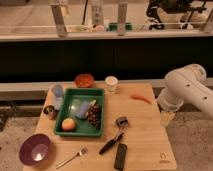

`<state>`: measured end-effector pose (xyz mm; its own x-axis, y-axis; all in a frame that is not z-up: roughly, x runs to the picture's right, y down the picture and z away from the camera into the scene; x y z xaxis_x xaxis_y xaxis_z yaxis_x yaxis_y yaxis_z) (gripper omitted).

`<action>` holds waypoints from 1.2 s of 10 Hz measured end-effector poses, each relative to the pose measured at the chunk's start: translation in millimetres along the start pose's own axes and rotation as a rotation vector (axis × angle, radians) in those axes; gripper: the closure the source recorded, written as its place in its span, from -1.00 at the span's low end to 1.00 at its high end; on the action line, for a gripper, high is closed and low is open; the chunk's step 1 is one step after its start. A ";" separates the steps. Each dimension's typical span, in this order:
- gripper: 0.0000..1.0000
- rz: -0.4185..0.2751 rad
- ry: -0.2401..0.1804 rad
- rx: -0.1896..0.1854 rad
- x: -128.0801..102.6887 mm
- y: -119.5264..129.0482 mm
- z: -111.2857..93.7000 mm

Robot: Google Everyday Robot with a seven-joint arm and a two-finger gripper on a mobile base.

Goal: Place pepper in table surface

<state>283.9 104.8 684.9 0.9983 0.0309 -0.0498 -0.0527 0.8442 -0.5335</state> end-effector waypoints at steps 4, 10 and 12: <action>-0.60 -0.008 0.005 0.012 -3.0 -5.4 1.7; -0.60 -0.050 0.013 0.058 -27.2 -34.6 9.0; -0.60 -0.060 -0.001 0.067 -32.7 -47.6 17.1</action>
<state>254.2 72.7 726.4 0.9996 -0.0203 -0.0186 0.0090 0.8786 -0.4775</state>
